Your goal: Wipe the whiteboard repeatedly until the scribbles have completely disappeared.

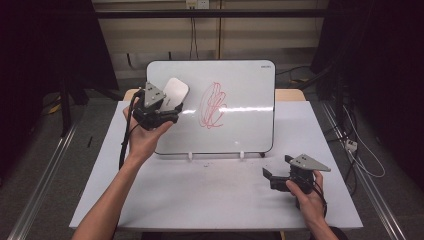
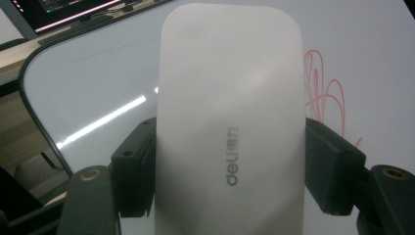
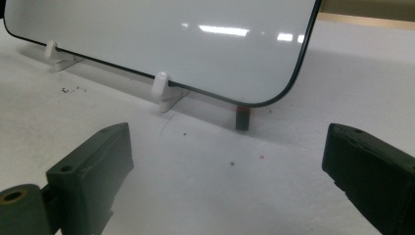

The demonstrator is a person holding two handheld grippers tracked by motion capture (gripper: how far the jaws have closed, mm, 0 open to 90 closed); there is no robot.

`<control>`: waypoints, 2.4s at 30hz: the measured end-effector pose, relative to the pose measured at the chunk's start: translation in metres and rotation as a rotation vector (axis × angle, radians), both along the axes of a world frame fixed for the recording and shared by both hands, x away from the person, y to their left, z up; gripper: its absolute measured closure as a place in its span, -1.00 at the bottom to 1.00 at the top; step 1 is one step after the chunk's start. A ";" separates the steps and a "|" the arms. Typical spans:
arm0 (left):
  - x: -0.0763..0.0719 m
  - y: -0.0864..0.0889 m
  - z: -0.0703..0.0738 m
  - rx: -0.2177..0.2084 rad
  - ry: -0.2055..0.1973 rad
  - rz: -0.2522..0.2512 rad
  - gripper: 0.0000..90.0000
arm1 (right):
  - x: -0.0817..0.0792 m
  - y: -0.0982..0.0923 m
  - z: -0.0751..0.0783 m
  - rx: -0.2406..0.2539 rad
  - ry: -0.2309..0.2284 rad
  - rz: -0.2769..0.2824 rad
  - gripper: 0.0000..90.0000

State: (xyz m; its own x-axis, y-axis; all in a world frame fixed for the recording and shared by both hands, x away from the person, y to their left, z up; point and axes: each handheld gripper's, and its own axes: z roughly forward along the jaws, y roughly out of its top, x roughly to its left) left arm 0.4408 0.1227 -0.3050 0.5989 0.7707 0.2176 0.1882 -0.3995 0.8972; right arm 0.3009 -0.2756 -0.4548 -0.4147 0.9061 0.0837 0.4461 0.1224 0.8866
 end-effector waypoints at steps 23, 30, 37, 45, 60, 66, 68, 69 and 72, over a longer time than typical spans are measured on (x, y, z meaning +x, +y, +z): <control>0.023 -0.048 -0.002 0.093 -0.008 -0.038 -0.31 | 0.001 0.002 0.000 0.006 0.003 0.003 -0.90; 0.031 -0.054 -0.001 0.106 -0.016 -0.022 -0.31 | 0.000 0.000 0.000 0.003 0.016 0.016 -0.90; 0.041 -0.065 0.000 0.141 -0.027 -0.011 -0.31 | -0.001 0.001 0.000 0.005 0.007 0.029 -0.90; 0.042 -0.079 0.001 0.189 -0.062 -0.016 -0.31 | -0.001 0.000 -0.001 0.007 0.018 0.023 -0.90; 0.053 -0.088 -0.011 0.262 -0.097 0.031 -0.31 | 0.000 0.001 0.000 0.001 0.013 0.027 -0.90; 0.052 -0.089 -0.012 0.266 -0.099 0.042 -0.31 | -0.001 0.003 0.000 -0.001 0.008 0.026 -0.90; 0.052 -0.090 -0.012 0.269 -0.100 0.046 -0.31 | -0.001 0.003 0.000 -0.002 0.008 0.024 -0.90; 0.052 -0.090 -0.012 0.269 -0.100 0.047 -0.31 | 0.000 0.002 0.000 -0.002 0.009 0.024 -0.90; 0.052 -0.091 -0.013 0.268 -0.105 0.056 -0.31 | -0.001 0.002 0.000 -0.002 0.011 0.026 -0.90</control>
State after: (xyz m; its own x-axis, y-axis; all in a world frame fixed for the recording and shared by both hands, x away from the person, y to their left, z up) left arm 0.4926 0.0316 -0.3180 0.5207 0.7086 0.4762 0.1281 -0.6163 0.7770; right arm 0.3003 -0.2735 -0.4550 -0.4375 0.8951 0.0861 0.4520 0.1362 0.8815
